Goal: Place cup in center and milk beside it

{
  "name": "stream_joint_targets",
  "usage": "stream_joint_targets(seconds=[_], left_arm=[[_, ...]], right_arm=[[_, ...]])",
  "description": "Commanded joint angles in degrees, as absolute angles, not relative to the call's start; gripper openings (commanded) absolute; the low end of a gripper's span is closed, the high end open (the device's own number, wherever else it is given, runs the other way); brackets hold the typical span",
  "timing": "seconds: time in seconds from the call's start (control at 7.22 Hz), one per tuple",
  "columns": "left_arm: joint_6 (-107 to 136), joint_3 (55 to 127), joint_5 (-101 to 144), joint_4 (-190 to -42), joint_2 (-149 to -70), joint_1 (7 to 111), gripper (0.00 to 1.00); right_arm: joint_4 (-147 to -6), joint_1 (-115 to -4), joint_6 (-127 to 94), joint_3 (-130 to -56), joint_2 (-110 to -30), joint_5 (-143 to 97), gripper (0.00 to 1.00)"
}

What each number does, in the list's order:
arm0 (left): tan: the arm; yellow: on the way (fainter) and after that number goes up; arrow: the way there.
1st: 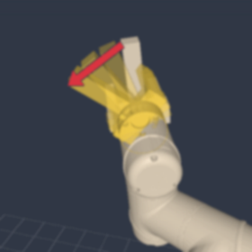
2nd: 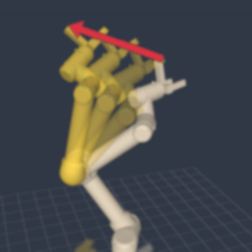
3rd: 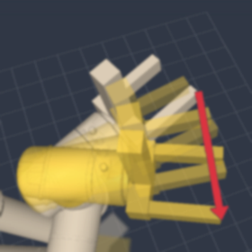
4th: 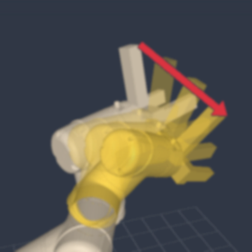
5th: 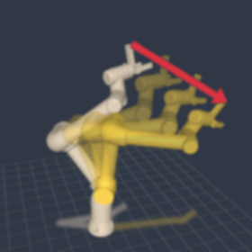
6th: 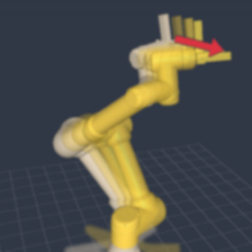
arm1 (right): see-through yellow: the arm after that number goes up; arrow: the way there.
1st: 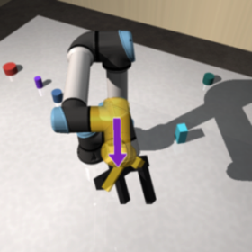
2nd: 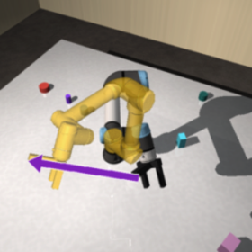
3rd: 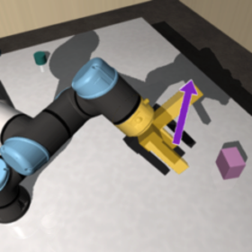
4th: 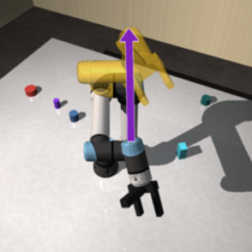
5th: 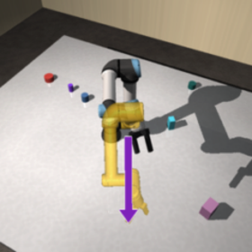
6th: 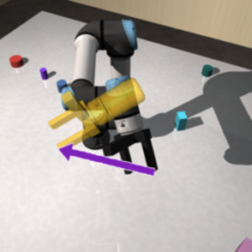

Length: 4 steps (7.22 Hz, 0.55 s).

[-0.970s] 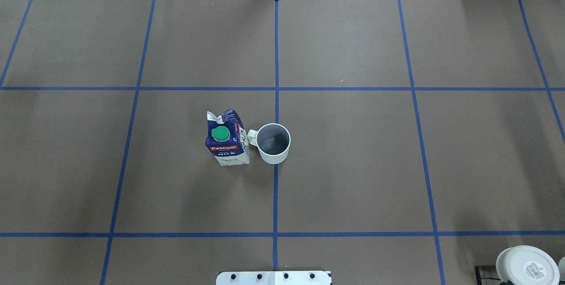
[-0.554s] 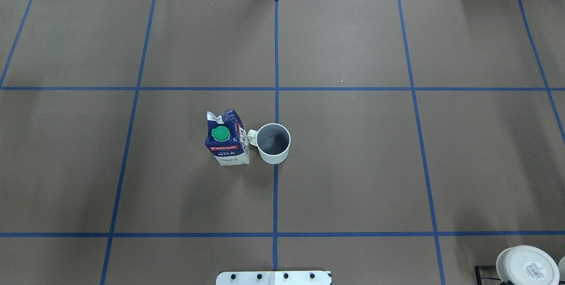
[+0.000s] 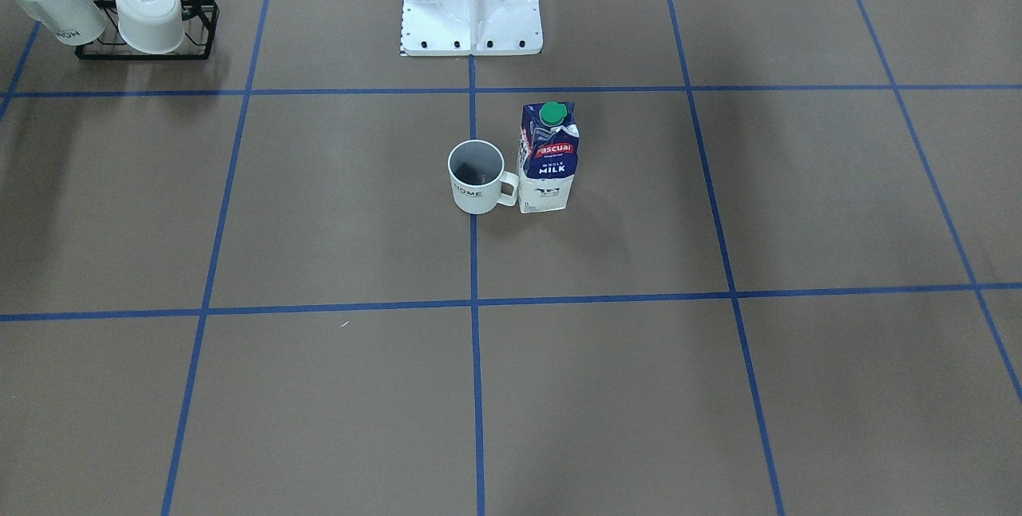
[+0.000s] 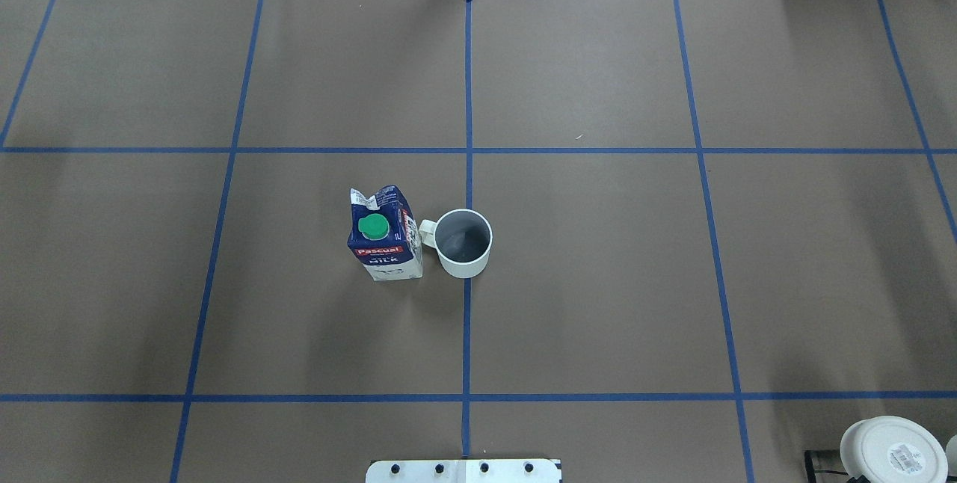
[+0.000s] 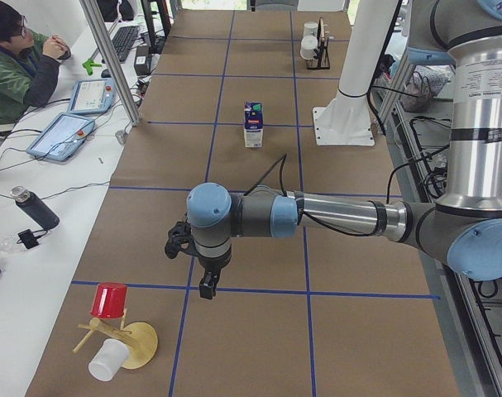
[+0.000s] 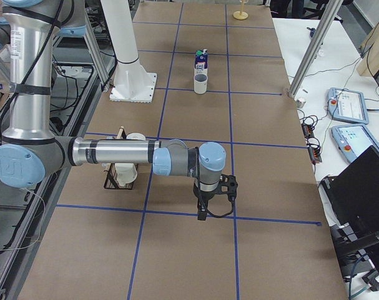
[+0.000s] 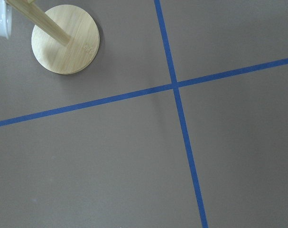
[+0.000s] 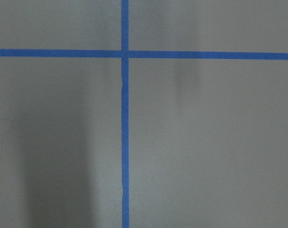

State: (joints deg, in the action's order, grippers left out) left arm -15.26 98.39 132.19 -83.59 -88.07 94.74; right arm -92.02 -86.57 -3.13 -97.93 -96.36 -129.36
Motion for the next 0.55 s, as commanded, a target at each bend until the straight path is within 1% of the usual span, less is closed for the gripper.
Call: stream_joint_targets(seconds=[0.0, 0.42], left_arm=[[-15.21, 98.35, 132.19, -83.58, -88.07, 94.75, 0.98], [-15.29, 98.52, 132.19, -83.58, -87.36, 94.75, 0.98]], right_arm=[[-91.93, -86.57, -3.16, -98.35, -96.42, -129.46, 1.00], [-92.02, -86.57, -3.16, -98.44, -96.50, -129.46, 1.00]])
